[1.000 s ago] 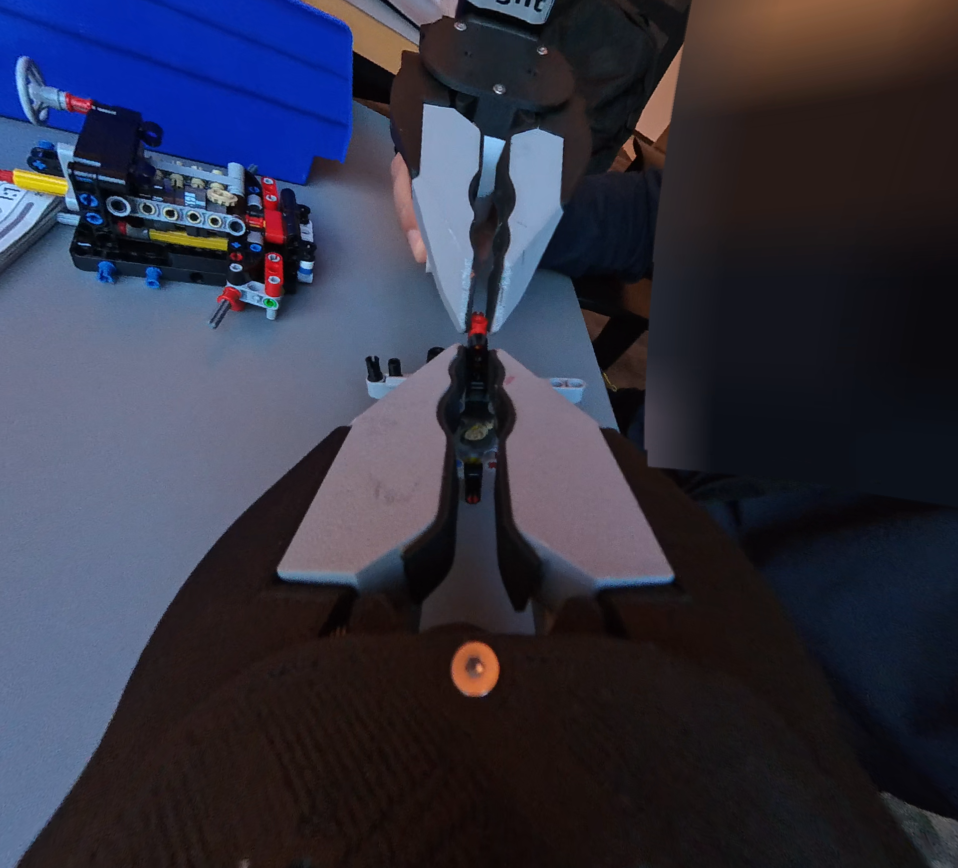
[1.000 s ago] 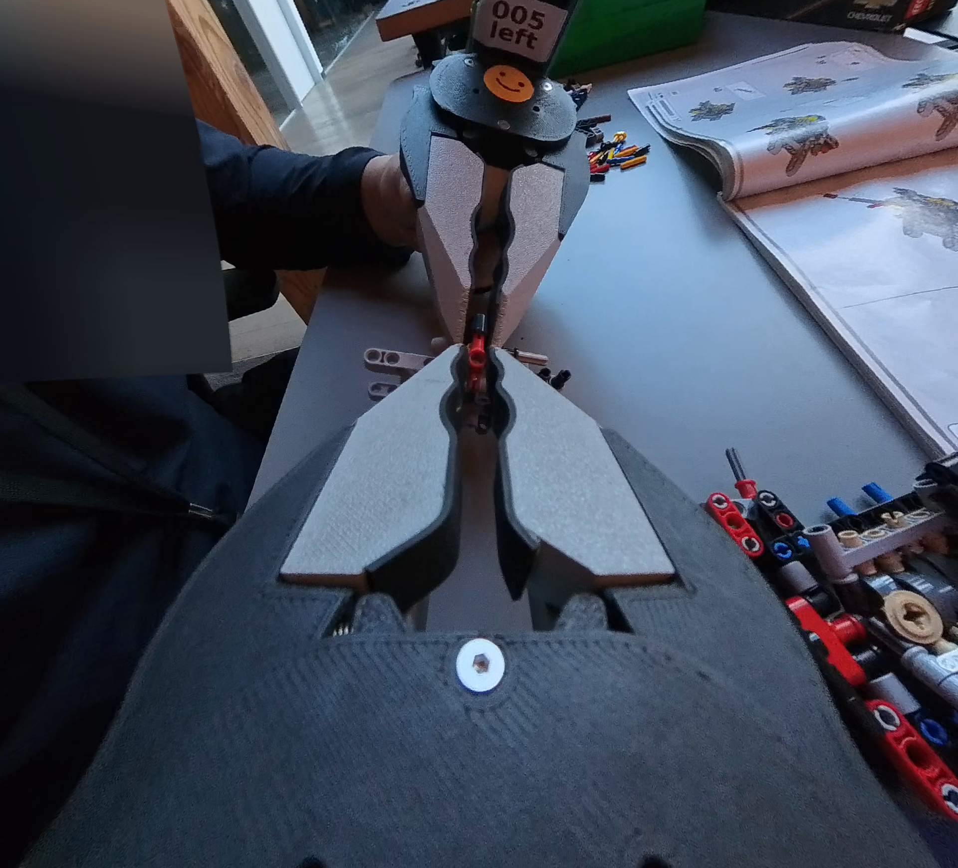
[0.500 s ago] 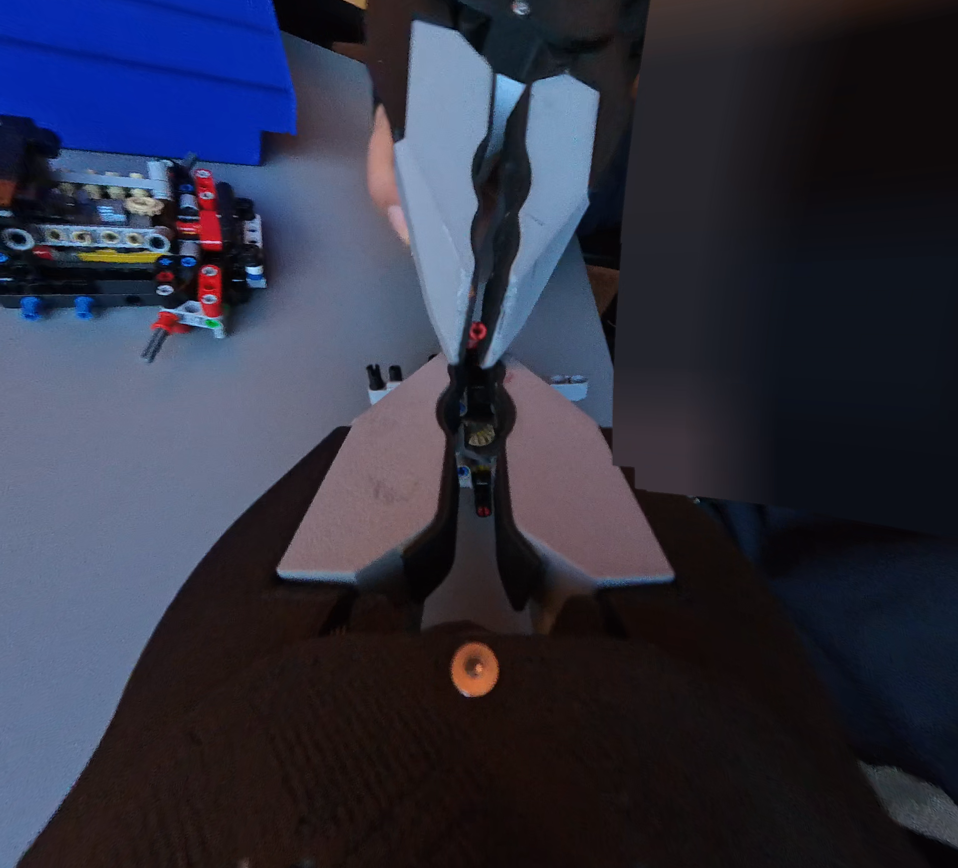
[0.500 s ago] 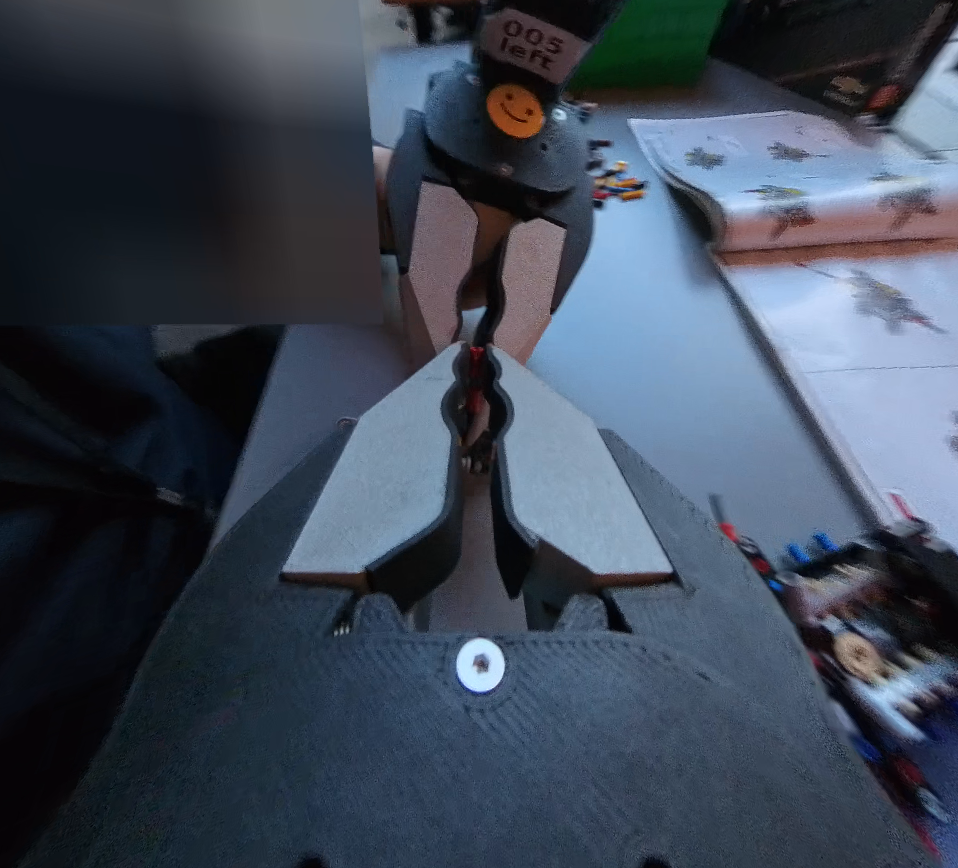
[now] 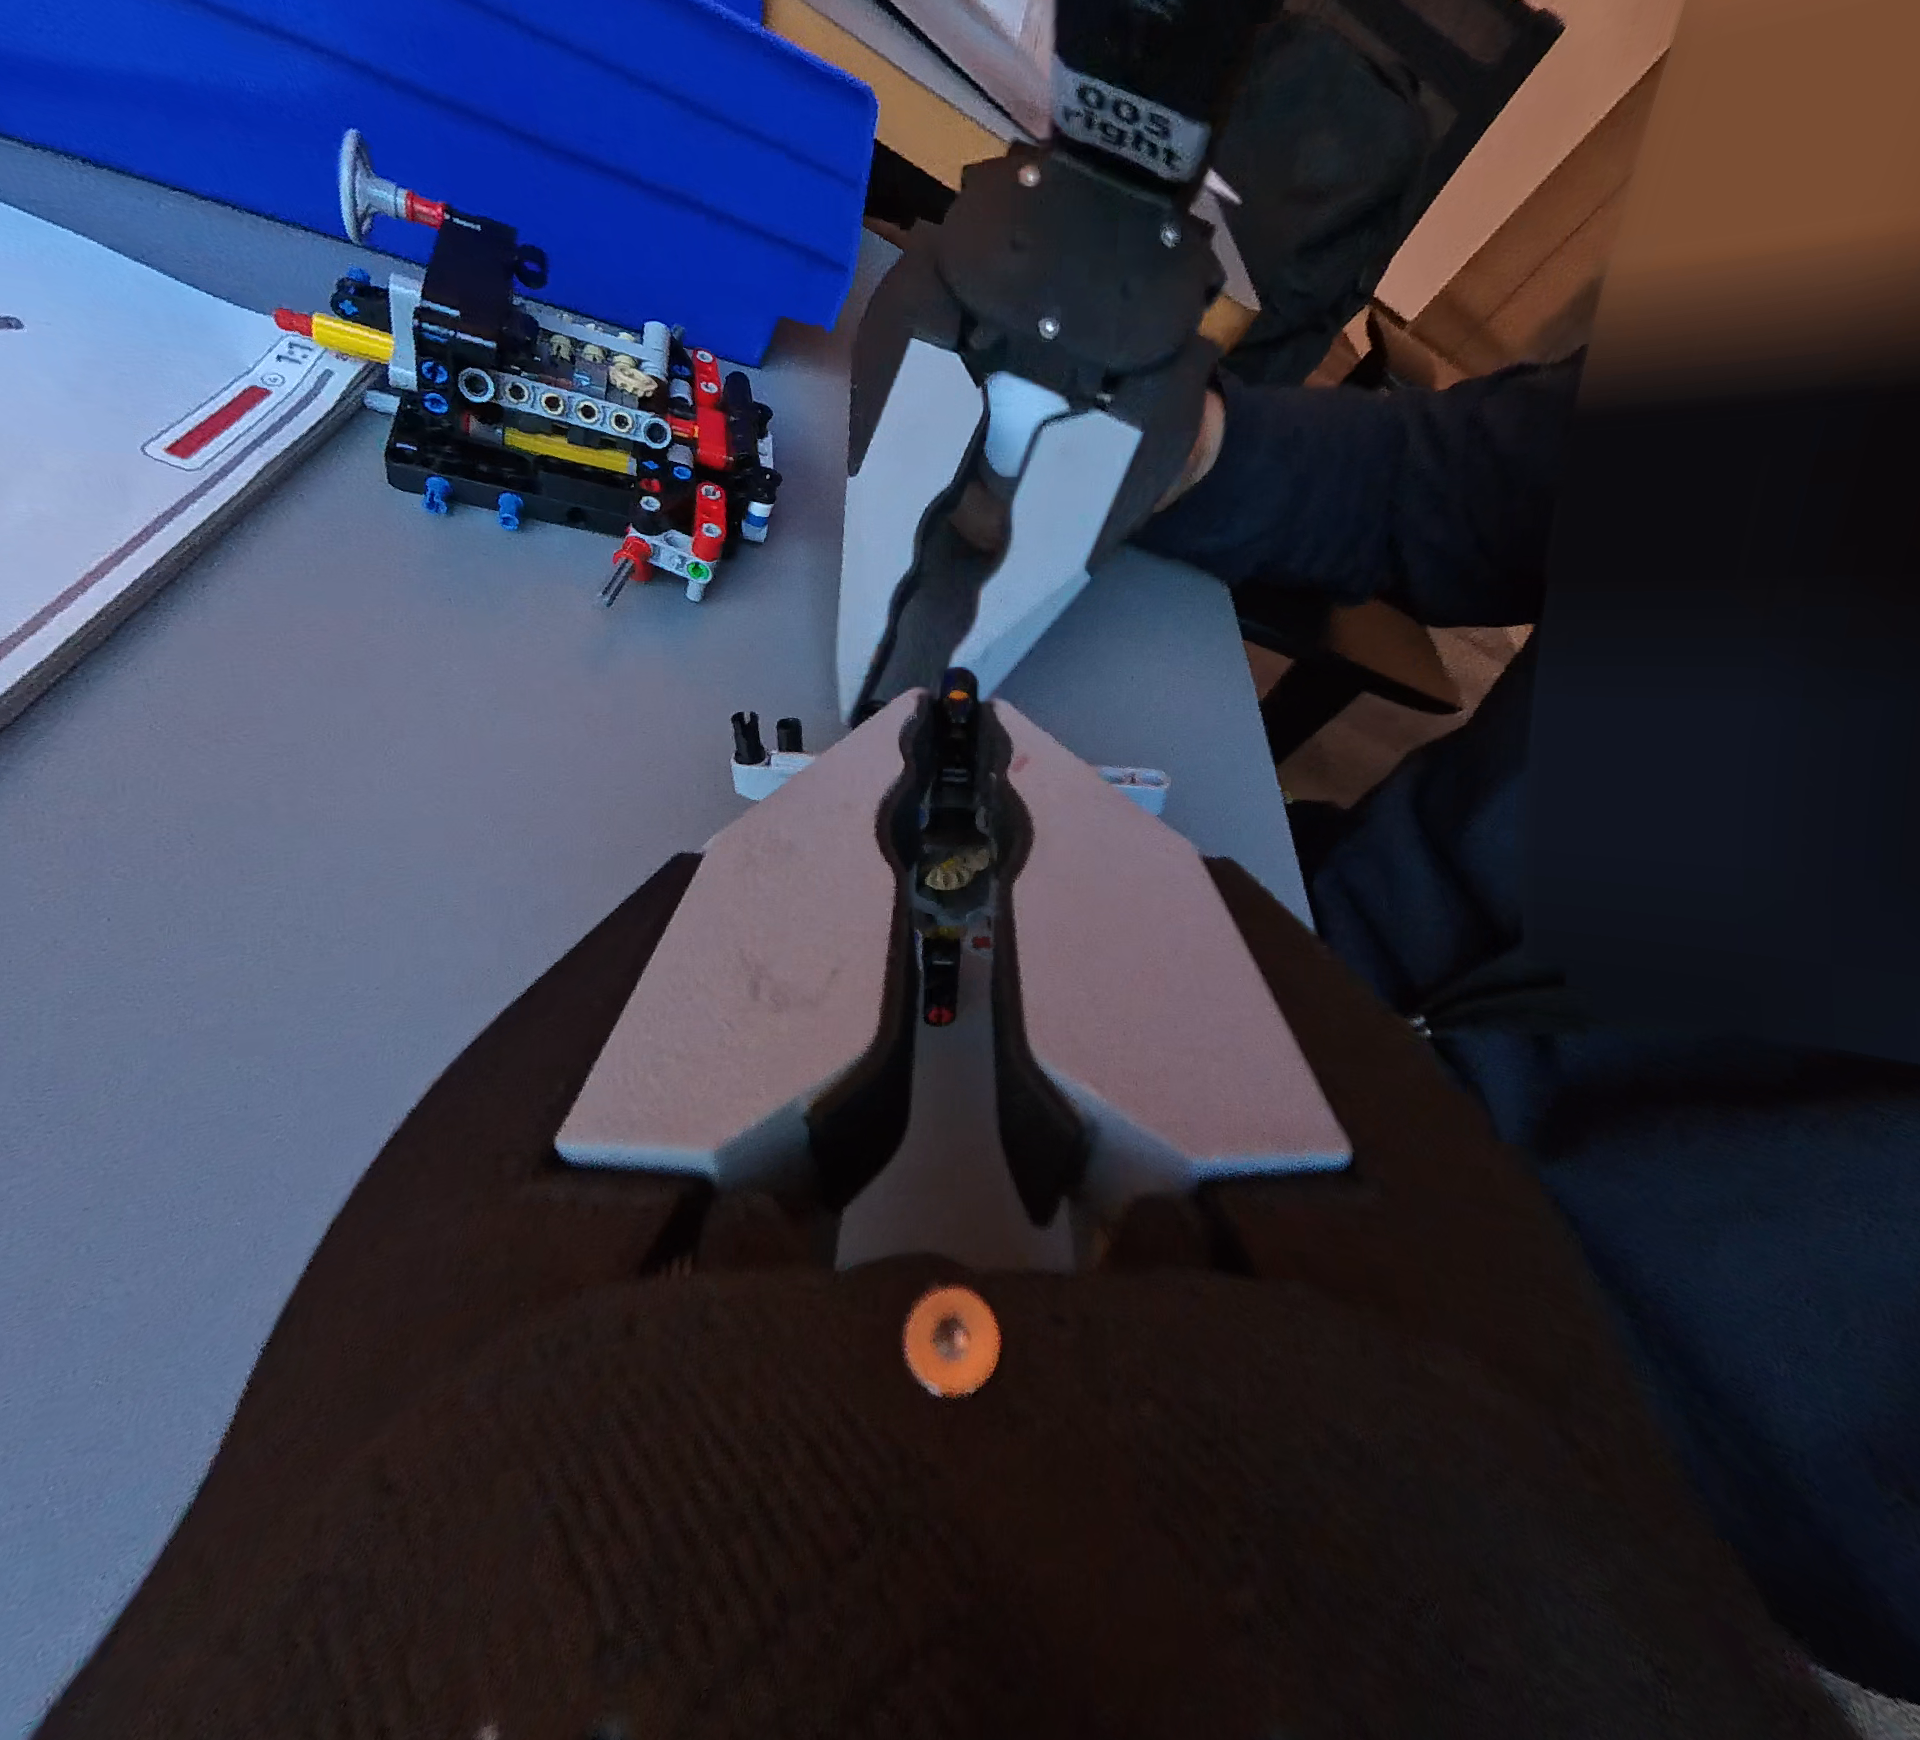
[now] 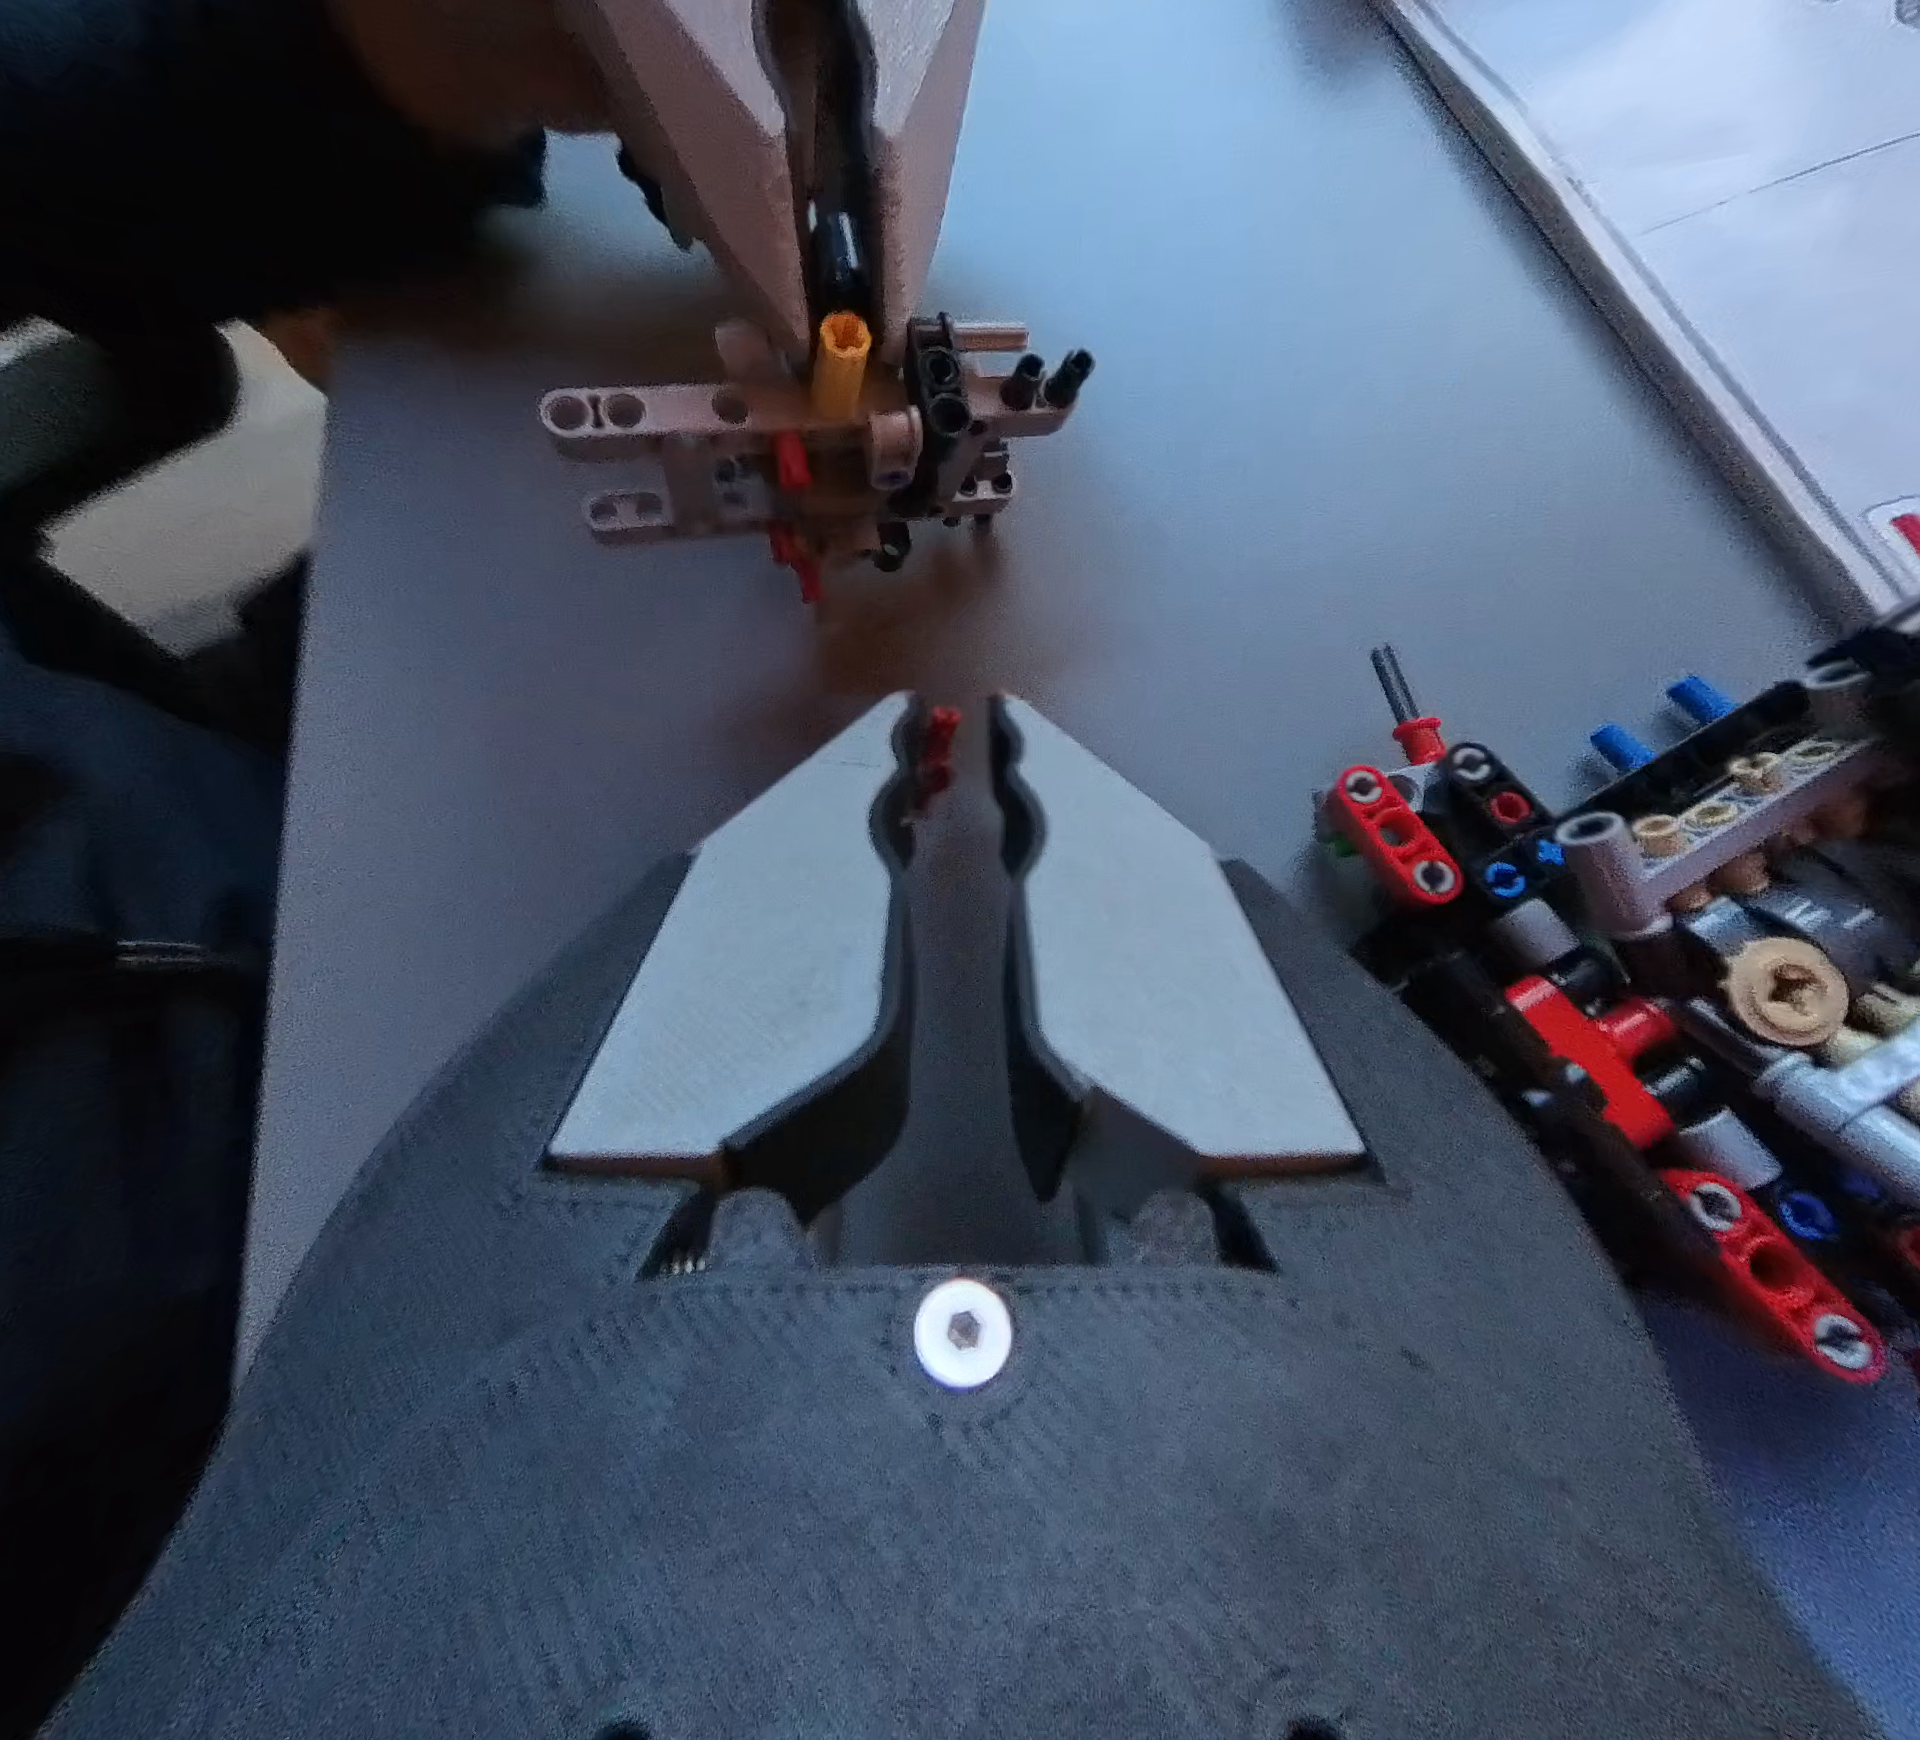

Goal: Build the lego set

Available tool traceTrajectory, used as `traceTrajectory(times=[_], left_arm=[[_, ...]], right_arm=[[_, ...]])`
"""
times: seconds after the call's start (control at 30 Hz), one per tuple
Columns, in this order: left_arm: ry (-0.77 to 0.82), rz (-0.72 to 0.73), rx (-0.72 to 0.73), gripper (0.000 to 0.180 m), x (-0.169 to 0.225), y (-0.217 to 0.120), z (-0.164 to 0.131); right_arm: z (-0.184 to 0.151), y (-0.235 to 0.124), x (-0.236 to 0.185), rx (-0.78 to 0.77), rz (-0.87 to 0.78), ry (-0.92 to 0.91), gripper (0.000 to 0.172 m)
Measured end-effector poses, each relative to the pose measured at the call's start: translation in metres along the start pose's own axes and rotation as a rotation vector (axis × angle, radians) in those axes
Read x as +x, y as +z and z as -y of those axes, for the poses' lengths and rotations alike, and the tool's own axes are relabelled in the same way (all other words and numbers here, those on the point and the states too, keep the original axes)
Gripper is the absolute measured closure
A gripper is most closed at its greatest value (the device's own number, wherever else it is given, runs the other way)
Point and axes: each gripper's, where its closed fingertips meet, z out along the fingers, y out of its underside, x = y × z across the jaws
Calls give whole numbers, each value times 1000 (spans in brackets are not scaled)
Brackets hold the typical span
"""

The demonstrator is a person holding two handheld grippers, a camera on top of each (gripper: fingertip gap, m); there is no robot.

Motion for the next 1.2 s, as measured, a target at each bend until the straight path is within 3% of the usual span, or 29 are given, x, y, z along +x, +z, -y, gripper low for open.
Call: traceTrajectory(times=[0.1,0.23,0.3,0.4,0.47,0.53,0.67,0.87,1.0,1.2], left_arm=[[-12,-7,10,176,-1,0,1],[-2,8,8,176,-3,-3,1],[13,16,5,176,-3,-6,-1],[19,-5,4,176,-1,-8,-3],[15,-17,10,176,-1,-9,-3],[22,-18,19,176,-1,-10,-2],[39,-12,18,176,-1,-8,-2],[37,34,30,176,-10,-18,1],[42,26,43,176,-8,-23,4],[68,11,11,176,-8,-27,-3]], right_arm=[[0,-4,-2,-52,-56,-78,151],[-12,-8,-1,-119,-76,-43,154],[-11,-12,-8,-76,-74,-18,154],[-19,-18,-26,-91,-62,-83,148],[-34,-17,-26,-182,-93,-132,168],[-40,-13,-33,-233,-53,-125,171],[-28,5,-33,-210,-35,-164,162],[-3,18,-54,-119,103,-191,171],[1,10,-24,-156,2,-279,156],[-9,29,-25,-311,141,-517,147]])
